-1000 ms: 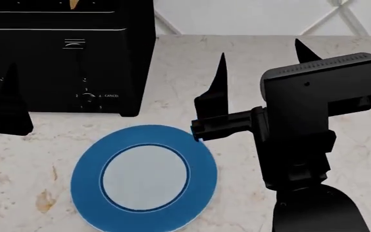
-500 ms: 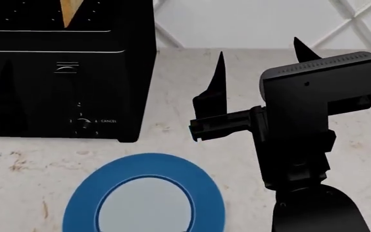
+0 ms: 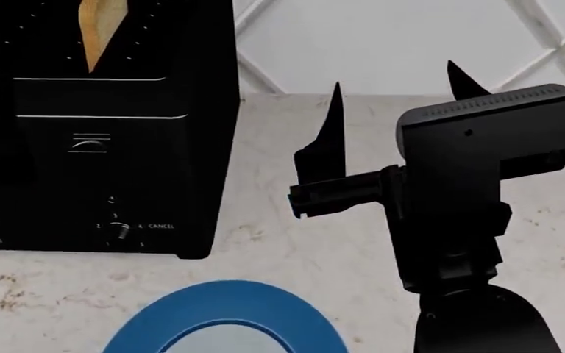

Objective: Place the toasted item on a plate.

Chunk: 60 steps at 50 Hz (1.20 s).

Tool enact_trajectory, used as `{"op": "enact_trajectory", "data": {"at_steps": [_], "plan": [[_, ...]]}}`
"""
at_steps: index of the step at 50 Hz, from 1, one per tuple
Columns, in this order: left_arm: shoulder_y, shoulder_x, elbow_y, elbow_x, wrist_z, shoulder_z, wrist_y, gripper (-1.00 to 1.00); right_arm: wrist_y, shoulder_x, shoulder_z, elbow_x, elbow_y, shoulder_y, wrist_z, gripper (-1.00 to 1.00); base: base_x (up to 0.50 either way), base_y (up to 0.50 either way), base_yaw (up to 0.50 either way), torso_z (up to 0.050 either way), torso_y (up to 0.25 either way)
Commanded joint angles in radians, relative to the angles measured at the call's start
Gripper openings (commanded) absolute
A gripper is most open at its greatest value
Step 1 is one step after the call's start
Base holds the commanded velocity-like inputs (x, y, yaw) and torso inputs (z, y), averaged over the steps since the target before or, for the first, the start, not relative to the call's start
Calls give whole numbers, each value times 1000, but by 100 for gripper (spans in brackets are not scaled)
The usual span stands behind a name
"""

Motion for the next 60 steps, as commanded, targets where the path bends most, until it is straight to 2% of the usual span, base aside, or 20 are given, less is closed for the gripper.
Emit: {"op": "enact_trajectory", "data": {"at_steps": [1, 15, 19, 28, 39, 41, 50, 60], "plan": [[-29, -7, 21, -9, -1, 10, -34, 100, -9, -1, -2, 4, 9, 2, 3, 100, 188, 27, 0, 0, 0], [-58, -6, 41, -20, -6, 27, -74, 100, -7, -6, 13, 12, 3, -6, 20, 100, 137, 15, 0, 0, 0], [-112, 3, 4, -20, 2, 58, -76, 100, -1, -7, 15, 19, -7, -10, 21, 100, 0, 0, 0, 0, 0], [-267, 48, -210, -12, 34, 103, 4, 100, -13, -2, 20, 22, -4, -28, 24, 100, 0, 0, 0, 0, 0], [-483, 116, -487, -40, 48, 94, -89, 100, -10, -1, 17, 26, -7, -31, 29, 100, 0, 0, 0, 0, 0], [-507, 128, -545, -57, 72, 91, -87, 100, -9, -1, 22, 31, -12, -33, 30, 100, 0, 0, 0, 0, 0], [-589, 198, -814, -68, 49, 13, -38, 100, -8, 5, 24, 33, -27, -52, 37, 100, 0, 0, 0, 0, 0], [-637, 214, -963, -87, 86, 14, -17, 100, -19, 6, 24, 34, -23, -65, 43, 100, 0, 0, 0, 0, 0]]}}
